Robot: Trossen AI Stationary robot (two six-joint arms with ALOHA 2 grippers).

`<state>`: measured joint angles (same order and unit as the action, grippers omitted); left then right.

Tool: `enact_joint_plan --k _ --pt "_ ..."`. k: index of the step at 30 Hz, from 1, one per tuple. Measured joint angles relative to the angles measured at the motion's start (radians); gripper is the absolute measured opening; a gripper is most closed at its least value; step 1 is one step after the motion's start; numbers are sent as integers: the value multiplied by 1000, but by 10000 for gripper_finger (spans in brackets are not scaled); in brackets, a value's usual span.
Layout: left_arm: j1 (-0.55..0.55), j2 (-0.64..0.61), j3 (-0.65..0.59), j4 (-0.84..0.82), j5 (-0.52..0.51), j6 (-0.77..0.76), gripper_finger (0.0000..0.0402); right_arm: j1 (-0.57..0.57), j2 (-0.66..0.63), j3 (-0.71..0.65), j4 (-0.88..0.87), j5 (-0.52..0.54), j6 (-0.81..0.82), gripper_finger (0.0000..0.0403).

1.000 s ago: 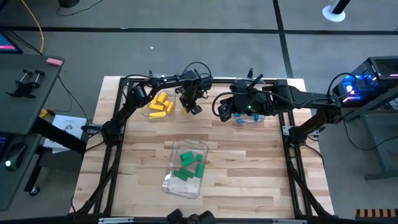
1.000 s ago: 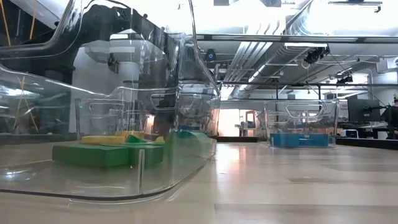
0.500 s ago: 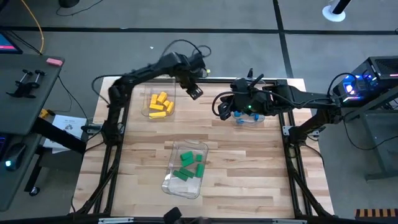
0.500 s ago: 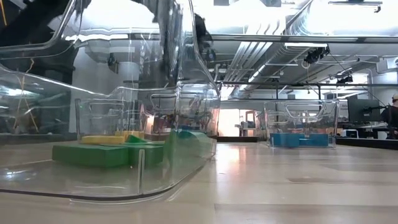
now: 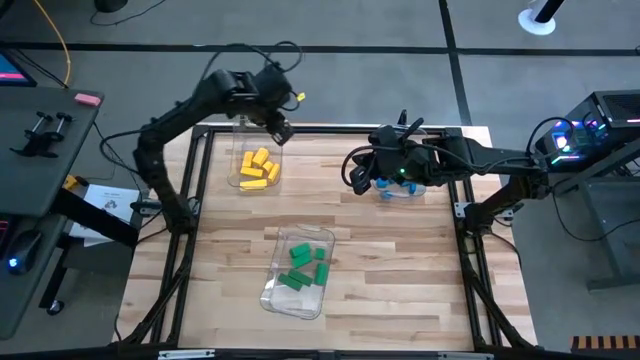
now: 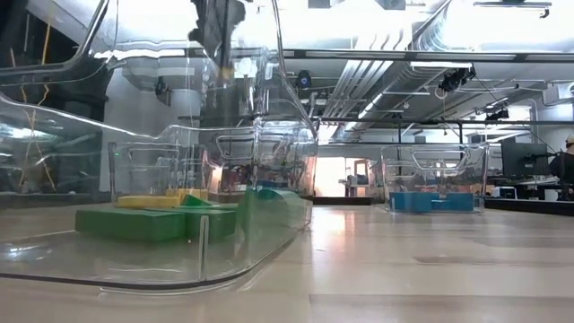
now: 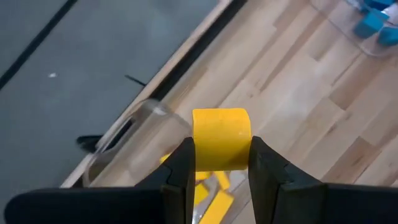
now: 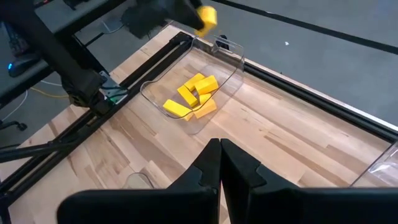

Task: Sort blocks
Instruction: Put the yellow block into the top left transparent bin

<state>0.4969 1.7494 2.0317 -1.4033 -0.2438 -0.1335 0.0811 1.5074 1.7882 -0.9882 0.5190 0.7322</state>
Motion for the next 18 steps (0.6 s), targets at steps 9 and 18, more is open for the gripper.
enact_joint_plan --k 9,18 --pt "-57 -278 -394 111 -35 -141 75 0 0 0 0 -1 -19 0" --pt "-93 -559 -948 479 -21 -272 82 -2 0 0 8 -3 -18 0"
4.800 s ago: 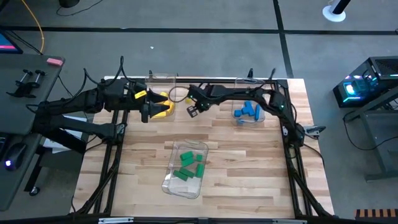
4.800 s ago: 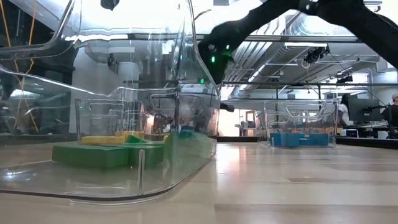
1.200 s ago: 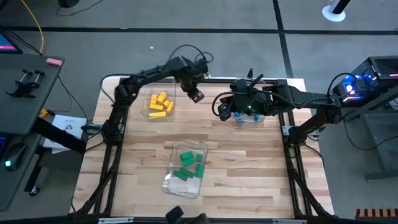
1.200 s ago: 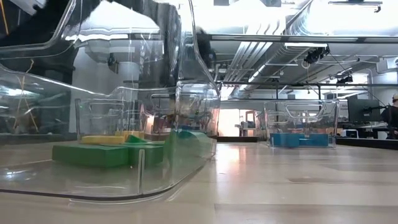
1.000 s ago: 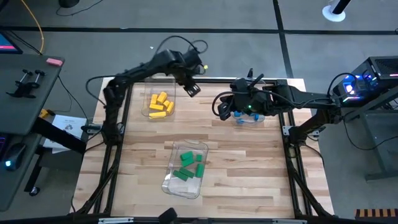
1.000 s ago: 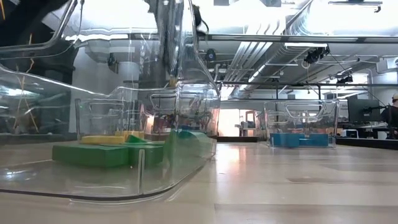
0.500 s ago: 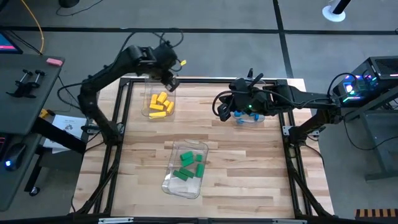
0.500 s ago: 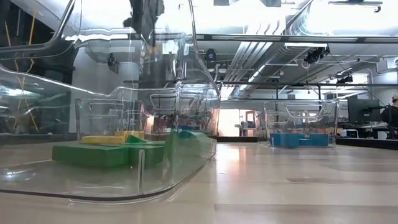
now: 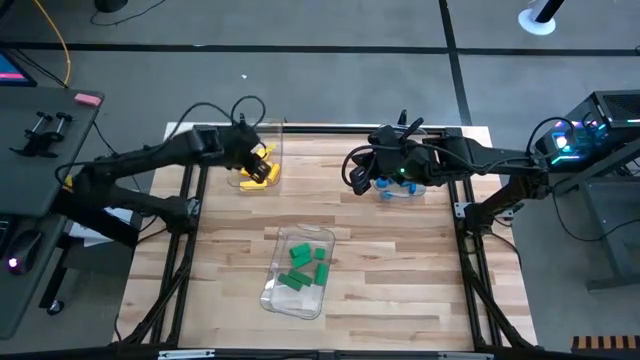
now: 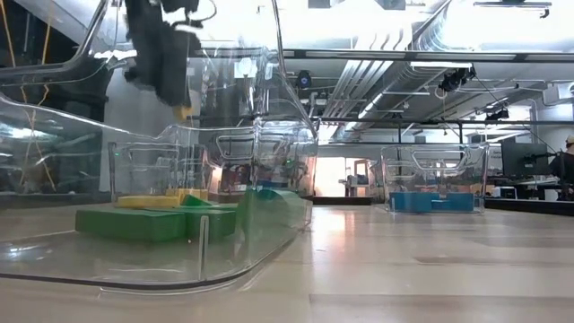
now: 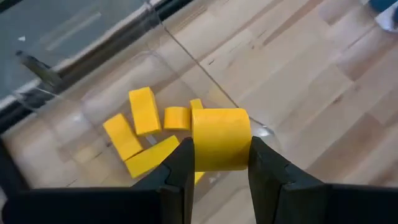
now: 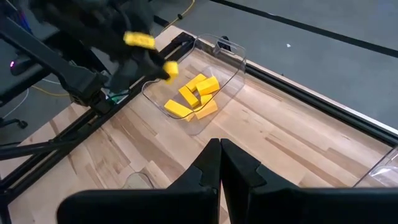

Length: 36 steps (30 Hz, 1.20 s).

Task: Sort blocks
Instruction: Put the yellow block into the top left transparent bin, then return to Home Position

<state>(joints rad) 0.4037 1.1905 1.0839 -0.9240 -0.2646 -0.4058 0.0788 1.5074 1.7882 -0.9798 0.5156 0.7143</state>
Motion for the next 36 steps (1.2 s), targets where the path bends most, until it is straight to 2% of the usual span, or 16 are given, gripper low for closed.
enact_joint_plan --k 3,6,13,16,20,23,26,30,33,36 --pt "22 -30 -111 136 0 26 84 0 0 0 5 0 0 0" --pt "41 -30 -150 188 1 34 96 0 0 0 5 0 12 0" --pt "82 -26 -126 187 30 91 169 0 0 0 5 -12 29 0" --pt "90 -29 -101 186 77 94 195 0 0 0 5 -12 29 0" --pt "83 -61 -88 188 179 61 211 0 0 0 -26 -45 25 0" --pt "14 -130 -110 223 214 24 211 11 0 0 -94 -63 22 0" --pt "-97 -238 -187 370 209 -28 209 39 0 0 -173 -63 27 0" --pt "-258 -392 -351 680 172 -151 208 89 -3 -15 -323 -56 90 0" --pt "-361 -466 -483 924 116 -175 208 138 -36 -101 -391 -50 184 0" --pt "-431 -507 -588 1137 67 -141 208 189 -117 -247 -359 -69 300 0"
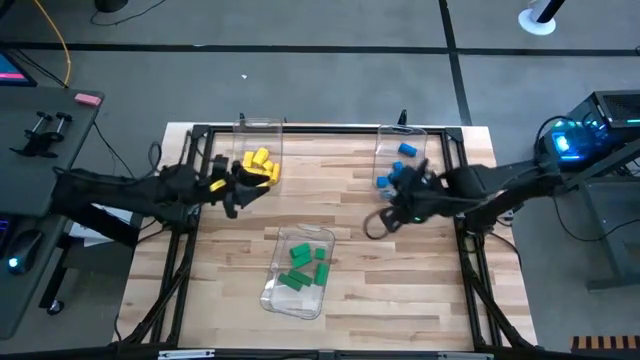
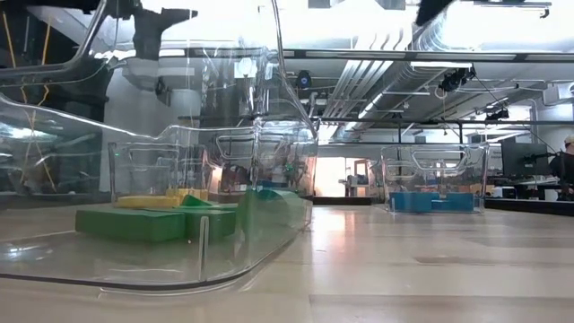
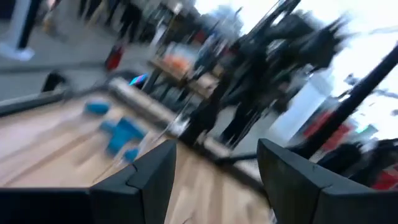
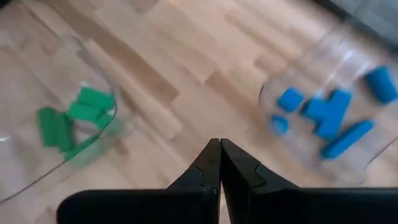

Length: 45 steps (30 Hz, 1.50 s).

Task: Sort blocks
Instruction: Return to Home Position

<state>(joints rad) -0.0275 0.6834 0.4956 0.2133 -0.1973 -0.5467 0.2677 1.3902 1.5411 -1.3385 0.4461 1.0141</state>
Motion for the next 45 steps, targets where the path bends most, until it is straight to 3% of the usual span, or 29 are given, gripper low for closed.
enact_joint_plan --k 3,7,14,21,30,39,45 --pt "-38 -31 -71 111 -42 22 208 50 -121 -160 122 -14 106 0" --pt "-61 -90 -132 143 -72 56 208 77 -288 -341 373 -6 165 0" --pt "-87 -256 -223 163 -77 104 199 -6 -435 -500 692 31 141 0" --pt "-98 -417 -342 217 -77 113 181 -93 -414 -509 749 3 72 0" --pt "-97 -567 -470 218 -79 104 176 -95 -410 -509 775 -38 -1 0" --pt "-97 -622 -485 125 -156 61 166 -43 -416 -509 706 -97 -97 0" --pt "-97 -617 -485 115 -165 59 163 -19 -484 -509 657 -197 -279 0"
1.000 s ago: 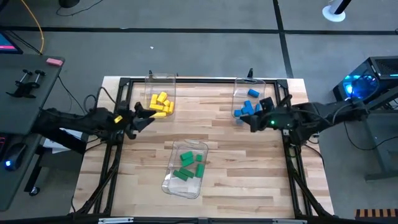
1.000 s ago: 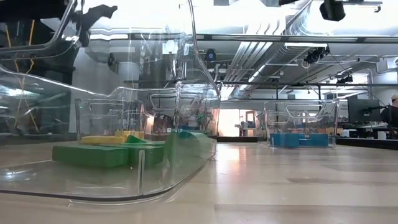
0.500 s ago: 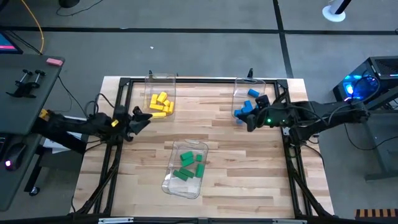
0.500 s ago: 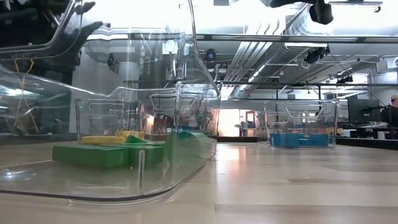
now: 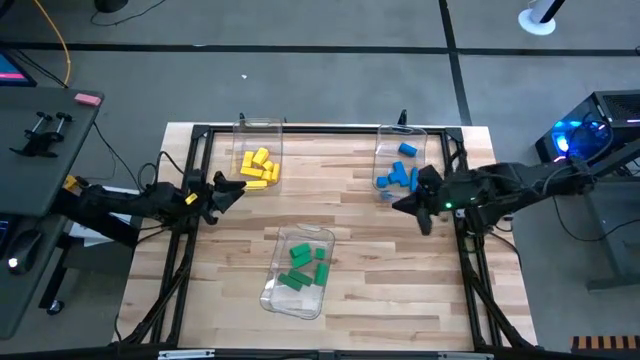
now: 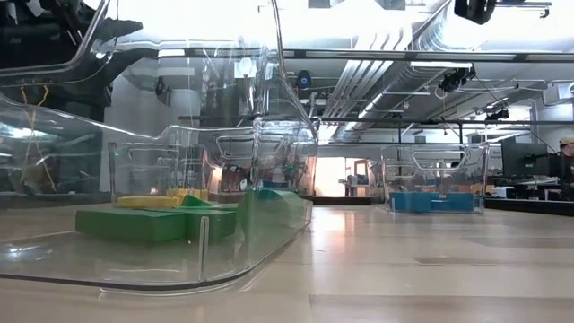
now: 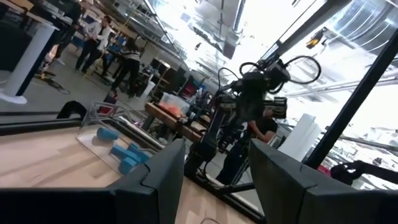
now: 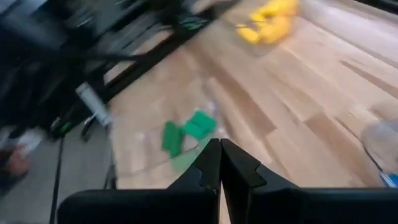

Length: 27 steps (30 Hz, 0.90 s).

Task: Sort blocks
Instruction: Return to Home Position

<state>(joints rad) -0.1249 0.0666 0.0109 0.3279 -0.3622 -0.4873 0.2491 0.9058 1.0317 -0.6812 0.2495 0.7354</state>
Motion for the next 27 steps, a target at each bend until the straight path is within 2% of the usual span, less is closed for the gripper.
enact_joint_plan --k 3,5,8,11,13,16,19,22,27 --pt "0 1 0 0 0 1 163 -2 -49 -2 44 -92 -175 0" --pt "0 1 0 -1 0 -1 163 -21 -90 -50 187 -168 -277 0" --pt "0 1 0 -2 0 3 163 -81 -143 -223 573 -347 -352 0" --pt "0 1 0 -2 0 -1 163 -146 -145 -448 1008 -500 -329 0" --pt "0 1 0 -2 0 2 163 -183 -127 -578 1196 -549 -325 0" --pt "0 2 0 -2 0 0 163 -229 -129 -726 1384 -571 -287 0" --pt "0 2 0 -2 0 3 163 -259 -149 -844 1504 -617 -242 0" --pt "0 2 1 -2 0 -1 163 -267 -182 -926 1581 -617 -226 0" --pt "0 1 1 -2 2 1 163 -269 -237 -1022 1570 -616 -269 0"
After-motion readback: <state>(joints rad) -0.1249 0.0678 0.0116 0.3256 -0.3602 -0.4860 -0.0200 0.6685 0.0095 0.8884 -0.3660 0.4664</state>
